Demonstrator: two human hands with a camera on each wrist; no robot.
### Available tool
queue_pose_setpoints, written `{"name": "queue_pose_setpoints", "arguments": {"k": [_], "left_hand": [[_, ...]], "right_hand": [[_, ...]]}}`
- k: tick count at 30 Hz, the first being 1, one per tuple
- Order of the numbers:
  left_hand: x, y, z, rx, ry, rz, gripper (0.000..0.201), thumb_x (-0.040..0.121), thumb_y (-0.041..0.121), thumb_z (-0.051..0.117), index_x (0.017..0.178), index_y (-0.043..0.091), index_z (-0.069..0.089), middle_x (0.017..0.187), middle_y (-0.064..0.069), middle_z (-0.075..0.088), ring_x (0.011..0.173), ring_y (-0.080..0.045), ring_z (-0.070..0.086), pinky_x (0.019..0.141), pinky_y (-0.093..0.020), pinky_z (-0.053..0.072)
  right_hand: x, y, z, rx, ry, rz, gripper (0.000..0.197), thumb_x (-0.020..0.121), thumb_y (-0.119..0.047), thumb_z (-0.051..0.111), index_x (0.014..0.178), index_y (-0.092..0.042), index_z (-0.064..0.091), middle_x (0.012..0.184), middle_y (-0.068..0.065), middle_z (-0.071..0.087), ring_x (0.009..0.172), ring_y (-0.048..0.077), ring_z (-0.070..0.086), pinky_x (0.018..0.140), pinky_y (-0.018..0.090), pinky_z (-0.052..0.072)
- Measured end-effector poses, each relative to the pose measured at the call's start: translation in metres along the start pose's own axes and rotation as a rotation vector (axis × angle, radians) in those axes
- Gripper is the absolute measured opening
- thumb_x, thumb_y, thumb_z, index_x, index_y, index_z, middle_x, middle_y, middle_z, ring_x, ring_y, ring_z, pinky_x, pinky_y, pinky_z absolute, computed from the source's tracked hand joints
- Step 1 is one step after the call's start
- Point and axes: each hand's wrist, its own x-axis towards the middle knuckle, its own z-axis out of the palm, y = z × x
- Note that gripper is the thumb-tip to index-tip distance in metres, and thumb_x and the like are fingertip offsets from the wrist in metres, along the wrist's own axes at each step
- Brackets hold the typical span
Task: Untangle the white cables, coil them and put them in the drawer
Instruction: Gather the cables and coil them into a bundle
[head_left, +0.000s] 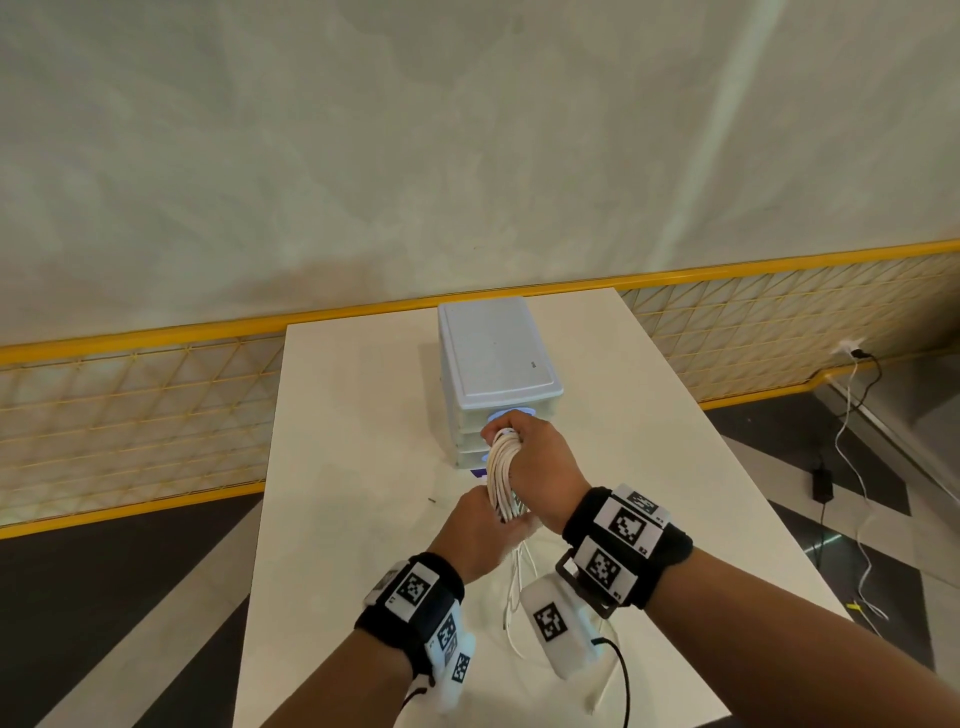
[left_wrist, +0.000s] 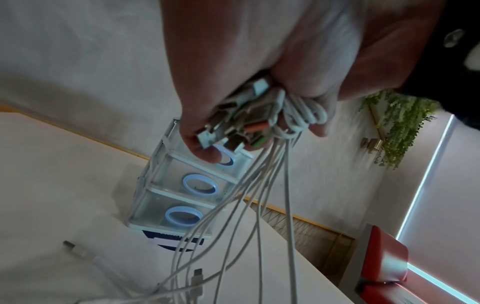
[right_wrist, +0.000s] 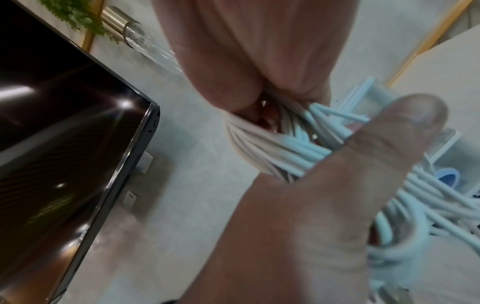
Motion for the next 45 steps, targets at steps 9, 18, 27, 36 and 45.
{"name": "queue_pose_setpoints", "arguments": {"k": [9, 18, 27, 36, 45], "left_hand": [[0.008, 0.009, -0.002, -0.072, -0.013, 0.027, 0.020, 0.082, 0.016, 0.058, 0.063, 0.016, 0.055, 0.059, 0.001, 0.055, 0.053, -0.010, 0.045, 0.058, -0.028, 0.038], [0.006, 0.005, -0.009, -0.492, 0.129, 0.029, 0.015, 0.082, 0.023, 0.056, 0.084, 0.010, 0.062, 0.047, -0.005, 0.051, 0.049, -0.024, 0.052, 0.056, -0.034, 0.045], [0.010, 0.011, -0.018, -0.606, 0.089, 0.116, 0.026, 0.086, 0.023, 0.055, 0.071, 0.006, 0.068, 0.067, -0.012, 0.067, 0.066, -0.020, 0.064, 0.060, -0.025, 0.049], [0.014, 0.012, -0.013, -0.683, 0.221, 0.065, 0.041, 0.091, 0.025, 0.055, 0.055, 0.005, 0.051, 0.047, -0.012, 0.045, 0.046, -0.023, 0.047, 0.054, -0.030, 0.043], [0.014, 0.013, -0.021, -0.633, 0.274, 0.065, 0.042, 0.096, 0.018, 0.050, 0.054, 0.013, 0.053, 0.043, -0.009, 0.045, 0.044, -0.023, 0.040, 0.064, -0.044, 0.041]], "right_hand": [[0.002, -0.008, -0.004, 0.145, 0.027, 0.000, 0.029, 0.081, 0.007, 0.044, 0.092, -0.013, 0.063, 0.085, 0.004, 0.063, 0.072, 0.021, 0.063, 0.068, 0.037, 0.056], [0.006, 0.012, -0.022, 0.098, -0.298, -0.049, 0.057, 0.077, -0.033, 0.061, 0.130, -0.024, 0.044, 0.120, 0.000, 0.060, 0.108, 0.015, 0.058, 0.095, 0.035, 0.048], [-0.007, 0.030, -0.016, 0.166, -0.602, -0.056, 0.042, 0.086, -0.005, 0.063, 0.122, -0.003, 0.042, 0.119, 0.004, 0.058, 0.108, 0.009, 0.059, 0.089, 0.029, 0.052], [-0.009, 0.044, -0.014, -0.115, -0.600, -0.103, 0.041, 0.075, -0.027, 0.075, 0.096, -0.043, 0.043, 0.088, -0.007, 0.054, 0.080, 0.006, 0.052, 0.079, 0.024, 0.047], [-0.002, 0.068, -0.010, -0.503, -0.400, -0.062, 0.014, 0.088, -0.014, 0.047, 0.093, -0.019, 0.058, 0.079, 0.001, 0.063, 0.065, 0.015, 0.057, 0.071, 0.033, 0.047]]}}
